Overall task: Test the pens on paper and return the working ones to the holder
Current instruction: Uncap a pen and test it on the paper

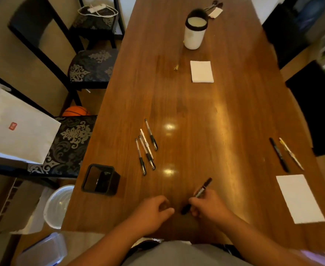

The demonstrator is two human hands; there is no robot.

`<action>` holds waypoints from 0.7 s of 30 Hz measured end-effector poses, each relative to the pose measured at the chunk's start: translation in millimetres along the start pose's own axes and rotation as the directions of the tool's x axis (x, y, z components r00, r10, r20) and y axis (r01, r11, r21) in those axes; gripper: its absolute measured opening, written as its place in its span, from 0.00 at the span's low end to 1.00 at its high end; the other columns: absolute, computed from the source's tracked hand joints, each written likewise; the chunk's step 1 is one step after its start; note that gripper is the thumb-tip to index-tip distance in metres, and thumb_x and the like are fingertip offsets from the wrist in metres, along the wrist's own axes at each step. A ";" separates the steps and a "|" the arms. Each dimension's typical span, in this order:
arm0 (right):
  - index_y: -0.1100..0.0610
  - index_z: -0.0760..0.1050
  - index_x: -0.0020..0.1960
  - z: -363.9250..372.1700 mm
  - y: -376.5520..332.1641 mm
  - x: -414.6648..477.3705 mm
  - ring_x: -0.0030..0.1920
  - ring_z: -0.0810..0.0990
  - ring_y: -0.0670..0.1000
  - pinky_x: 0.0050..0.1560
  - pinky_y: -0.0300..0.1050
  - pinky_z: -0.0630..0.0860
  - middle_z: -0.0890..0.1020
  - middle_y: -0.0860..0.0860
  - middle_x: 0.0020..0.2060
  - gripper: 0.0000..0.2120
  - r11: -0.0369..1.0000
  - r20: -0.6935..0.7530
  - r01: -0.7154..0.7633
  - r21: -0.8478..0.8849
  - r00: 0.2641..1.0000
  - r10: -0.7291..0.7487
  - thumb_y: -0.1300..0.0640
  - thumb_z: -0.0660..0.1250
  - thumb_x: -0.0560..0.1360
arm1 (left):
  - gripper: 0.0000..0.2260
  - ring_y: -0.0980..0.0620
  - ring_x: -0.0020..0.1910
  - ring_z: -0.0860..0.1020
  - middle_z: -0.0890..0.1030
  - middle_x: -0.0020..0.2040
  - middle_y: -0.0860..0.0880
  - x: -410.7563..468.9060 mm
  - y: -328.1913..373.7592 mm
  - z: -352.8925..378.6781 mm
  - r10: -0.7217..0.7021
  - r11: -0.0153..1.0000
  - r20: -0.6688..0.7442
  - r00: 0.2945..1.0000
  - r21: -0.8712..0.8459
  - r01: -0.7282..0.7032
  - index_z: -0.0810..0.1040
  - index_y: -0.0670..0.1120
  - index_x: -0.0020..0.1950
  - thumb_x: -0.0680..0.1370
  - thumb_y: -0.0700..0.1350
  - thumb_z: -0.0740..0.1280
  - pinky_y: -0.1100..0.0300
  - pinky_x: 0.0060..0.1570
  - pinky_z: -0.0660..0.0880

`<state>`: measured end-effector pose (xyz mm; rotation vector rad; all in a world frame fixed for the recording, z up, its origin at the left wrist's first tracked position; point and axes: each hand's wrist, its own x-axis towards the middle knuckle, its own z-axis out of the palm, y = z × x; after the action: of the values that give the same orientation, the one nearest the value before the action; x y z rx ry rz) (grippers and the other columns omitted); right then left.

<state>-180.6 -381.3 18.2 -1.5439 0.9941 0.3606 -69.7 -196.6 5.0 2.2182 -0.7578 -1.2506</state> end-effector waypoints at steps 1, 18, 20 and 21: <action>0.60 0.72 0.44 -7.6 3.1 -8.7 0.29 0.81 0.51 0.28 0.43 0.73 0.83 0.56 0.30 0.05 0.997 -0.001 0.005 0.078 1.000 -0.005 0.64 0.68 0.75 | 0.17 0.61 0.52 0.77 0.79 0.54 0.57 -1.0 9.0 3.7 0.026 1.000 0.016 1.000 -0.018 -0.026 0.76 0.54 0.62 0.76 0.58 0.67 0.56 0.55 0.77; 0.59 0.76 0.44 -159.3 60.1 -60.3 0.31 0.79 0.49 0.32 0.41 0.73 0.82 0.56 0.32 0.05 0.861 -0.020 0.048 0.507 0.999 -0.045 0.58 0.66 0.78 | 0.12 0.55 0.45 0.75 0.79 0.47 0.53 42.9 184.1 91.6 0.544 0.766 -0.019 0.839 0.420 -0.487 0.77 0.51 0.51 0.77 0.58 0.65 0.59 0.44 0.72; 0.58 0.76 0.44 -188.2 73.4 -60.0 0.32 0.79 0.50 0.34 0.42 0.73 0.82 0.56 0.33 0.06 0.836 0.014 0.031 0.548 0.999 -0.046 0.57 0.67 0.78 | 0.13 0.54 0.44 0.76 0.80 0.46 0.52 50.7 207.6 111.4 0.566 0.747 -0.047 0.823 0.453 -0.487 0.76 0.50 0.51 0.78 0.59 0.64 0.57 0.43 0.73; 0.57 0.77 0.44 -203.9 80.6 -59.4 0.32 0.79 0.50 0.35 0.42 0.74 0.81 0.56 0.33 0.06 0.828 0.029 0.024 0.560 0.998 -0.048 0.56 0.67 0.78 | 0.13 0.55 0.43 0.76 0.80 0.46 0.53 54.4 219.5 121.9 0.560 0.755 -0.063 0.826 0.449 -0.478 0.76 0.51 0.51 0.78 0.59 0.63 0.57 0.43 0.73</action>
<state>-337.5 -540.5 58.2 -1.0104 0.9299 0.0560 -203.3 -410.1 56.0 2.1546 -1.5533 -0.6167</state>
